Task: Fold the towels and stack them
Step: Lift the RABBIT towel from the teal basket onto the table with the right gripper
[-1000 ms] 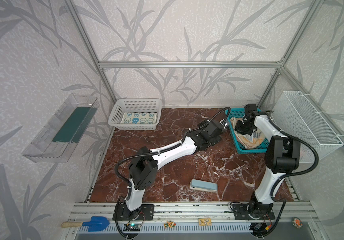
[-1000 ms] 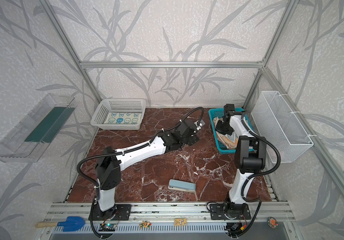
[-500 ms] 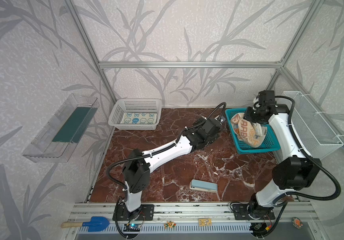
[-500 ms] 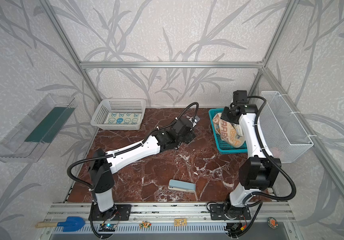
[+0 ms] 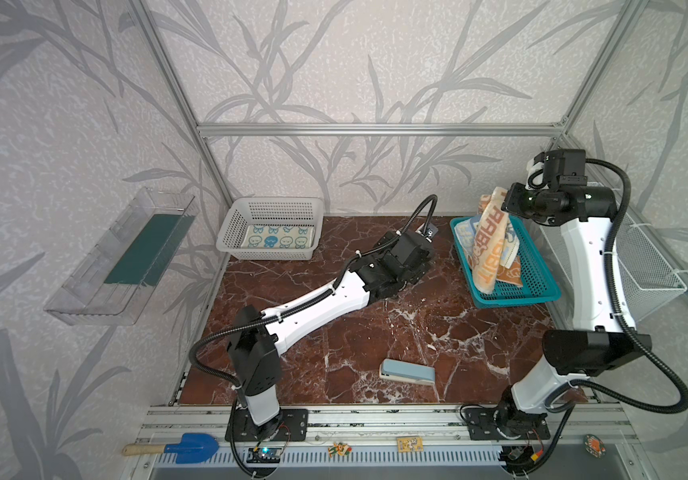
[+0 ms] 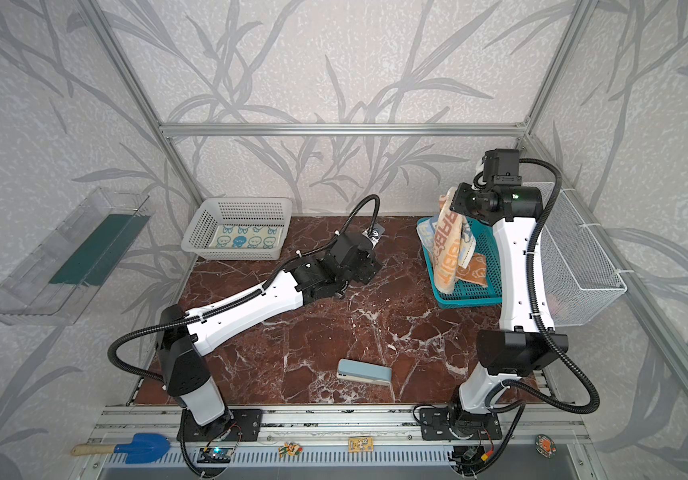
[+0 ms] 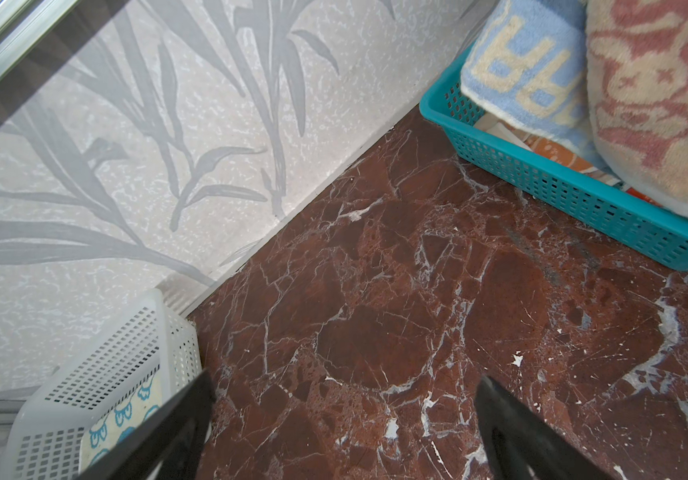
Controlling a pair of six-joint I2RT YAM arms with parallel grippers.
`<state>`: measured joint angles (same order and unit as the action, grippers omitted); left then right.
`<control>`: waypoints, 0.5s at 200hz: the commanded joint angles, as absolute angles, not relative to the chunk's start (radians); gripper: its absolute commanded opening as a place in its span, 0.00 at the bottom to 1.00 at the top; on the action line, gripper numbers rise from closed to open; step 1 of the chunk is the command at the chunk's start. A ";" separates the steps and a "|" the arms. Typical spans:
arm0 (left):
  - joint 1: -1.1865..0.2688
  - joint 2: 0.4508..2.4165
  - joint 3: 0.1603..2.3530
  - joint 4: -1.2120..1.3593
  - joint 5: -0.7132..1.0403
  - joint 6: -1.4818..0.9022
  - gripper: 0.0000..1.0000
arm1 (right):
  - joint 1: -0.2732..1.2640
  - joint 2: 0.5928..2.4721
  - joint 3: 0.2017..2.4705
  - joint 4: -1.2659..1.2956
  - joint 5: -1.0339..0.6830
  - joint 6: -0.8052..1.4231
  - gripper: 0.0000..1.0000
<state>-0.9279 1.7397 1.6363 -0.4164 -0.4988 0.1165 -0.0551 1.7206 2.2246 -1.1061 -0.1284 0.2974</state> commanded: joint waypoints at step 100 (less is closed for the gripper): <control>-0.765 1.299 1.246 -0.353 -0.569 -0.107 0.99 | 0.446 1.898 2.497 -1.093 -0.378 0.412 0.00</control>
<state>-0.7719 1.3838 1.3201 -0.3904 -0.5045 -0.0582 0.3992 1.8412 2.4805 -1.1755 -0.2611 0.3458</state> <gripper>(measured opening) 0.991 0.048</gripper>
